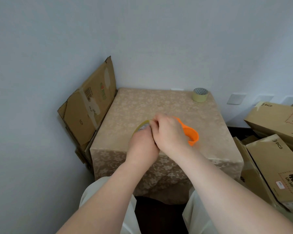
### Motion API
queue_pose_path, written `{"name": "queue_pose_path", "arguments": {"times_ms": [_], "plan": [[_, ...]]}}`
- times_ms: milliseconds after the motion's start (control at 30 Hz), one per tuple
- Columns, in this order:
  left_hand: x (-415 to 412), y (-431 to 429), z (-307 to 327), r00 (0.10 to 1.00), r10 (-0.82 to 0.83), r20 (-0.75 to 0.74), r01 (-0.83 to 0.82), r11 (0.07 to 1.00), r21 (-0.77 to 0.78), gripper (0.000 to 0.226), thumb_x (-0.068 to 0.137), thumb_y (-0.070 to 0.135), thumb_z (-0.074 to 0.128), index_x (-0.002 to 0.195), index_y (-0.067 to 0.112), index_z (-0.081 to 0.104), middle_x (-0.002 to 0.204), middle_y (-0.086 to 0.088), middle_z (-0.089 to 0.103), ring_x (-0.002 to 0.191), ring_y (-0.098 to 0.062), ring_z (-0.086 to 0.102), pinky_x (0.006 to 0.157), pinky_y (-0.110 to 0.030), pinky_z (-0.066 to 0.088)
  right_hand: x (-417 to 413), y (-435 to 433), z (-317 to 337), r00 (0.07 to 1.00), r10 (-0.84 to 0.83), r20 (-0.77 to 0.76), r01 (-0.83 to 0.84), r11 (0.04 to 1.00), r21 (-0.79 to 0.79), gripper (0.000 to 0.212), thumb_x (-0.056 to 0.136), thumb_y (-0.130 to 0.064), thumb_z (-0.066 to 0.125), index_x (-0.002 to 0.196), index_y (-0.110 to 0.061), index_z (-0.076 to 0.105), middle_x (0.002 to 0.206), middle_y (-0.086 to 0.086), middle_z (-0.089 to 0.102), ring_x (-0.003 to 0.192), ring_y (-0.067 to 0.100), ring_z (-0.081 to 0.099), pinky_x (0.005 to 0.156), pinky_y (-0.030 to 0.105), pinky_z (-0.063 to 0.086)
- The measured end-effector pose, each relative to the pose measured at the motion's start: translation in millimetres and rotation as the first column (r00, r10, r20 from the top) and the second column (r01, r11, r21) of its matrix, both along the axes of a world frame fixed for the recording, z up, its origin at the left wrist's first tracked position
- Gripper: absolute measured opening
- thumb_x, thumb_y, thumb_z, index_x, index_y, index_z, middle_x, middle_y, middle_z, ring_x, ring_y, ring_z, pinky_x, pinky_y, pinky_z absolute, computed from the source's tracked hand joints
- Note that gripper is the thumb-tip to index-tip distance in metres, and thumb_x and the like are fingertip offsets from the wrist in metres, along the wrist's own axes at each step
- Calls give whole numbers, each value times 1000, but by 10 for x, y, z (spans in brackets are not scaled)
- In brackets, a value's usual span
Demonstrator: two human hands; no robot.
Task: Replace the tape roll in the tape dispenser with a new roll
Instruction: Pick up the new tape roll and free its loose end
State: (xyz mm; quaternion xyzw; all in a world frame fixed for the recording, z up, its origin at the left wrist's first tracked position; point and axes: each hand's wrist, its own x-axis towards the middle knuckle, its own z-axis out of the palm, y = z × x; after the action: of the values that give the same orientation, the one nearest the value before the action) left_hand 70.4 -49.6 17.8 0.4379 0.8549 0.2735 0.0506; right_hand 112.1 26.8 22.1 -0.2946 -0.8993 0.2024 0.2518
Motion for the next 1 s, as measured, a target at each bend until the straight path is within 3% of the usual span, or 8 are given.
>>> {"name": "queue_pose_path", "arguments": {"times_ms": [200,333,467,567,667,767,900,1000], "plan": [[-55,-49,-97,928,17,373,-53,995,87,25,94,25,45,69,19,49,63,4,50,60,-15,47,51,-27,30,51,92,-43,997,22,-77,-32,991,-130,19,95,-22,46,78,-14,49,78,6,58,81,29,56,64,35,36],[-18,-73,-105,729,-84,680,-37,986,162,18,88,21,53,100,15,64,94,-4,70,88,-21,65,73,-34,49,126,182,-3,996,-36,-84,13,968,-249,20,97,-22,43,80,-13,48,71,0,49,77,23,49,64,31,29],[-10,-78,-130,610,-176,773,-40,967,251,24,89,12,53,111,16,64,106,-5,72,100,-21,67,84,-36,52,188,249,56,992,-79,-95,37,925,-377,16,96,-23,44,87,-13,52,69,-7,48,75,18,48,59,31,30],[11,-49,-132,648,-181,740,-51,959,280,21,92,16,54,112,16,63,104,-2,73,96,-17,69,75,-28,55,202,250,69,990,-100,-103,60,940,-336,14,94,-20,47,90,-11,56,76,-5,53,79,18,52,66,31,38],[49,-15,-123,815,-141,562,-12,966,260,15,91,22,56,102,14,62,85,0,72,75,-17,67,63,-28,54,195,225,76,983,-161,-90,146,976,-159,14,91,-19,49,88,-10,59,83,3,63,83,25,58,70,36,44],[106,21,-92,949,-54,310,1,986,170,8,90,21,52,94,15,55,70,10,54,63,-10,51,48,-20,33,148,157,62,992,-127,-24,128,992,15,13,89,-16,50,92,-11,62,94,11,68,91,32,60,72,38,43],[78,119,41,1000,-22,0,22,991,-130,17,91,9,43,99,5,57,93,-12,64,83,-28,59,61,-27,36,109,54,53,990,111,-85,-102,989,109,9,86,-13,55,88,-10,64,88,9,68,86,29,60,69,34,40],[23,122,33,984,20,177,1,993,-120,17,91,8,44,77,7,52,79,-11,62,84,-32,60,59,-29,37,144,42,62,971,212,-108,-196,971,138,4,84,-11,60,81,-10,63,79,5,65,76,20,57,62,21,27]]}}
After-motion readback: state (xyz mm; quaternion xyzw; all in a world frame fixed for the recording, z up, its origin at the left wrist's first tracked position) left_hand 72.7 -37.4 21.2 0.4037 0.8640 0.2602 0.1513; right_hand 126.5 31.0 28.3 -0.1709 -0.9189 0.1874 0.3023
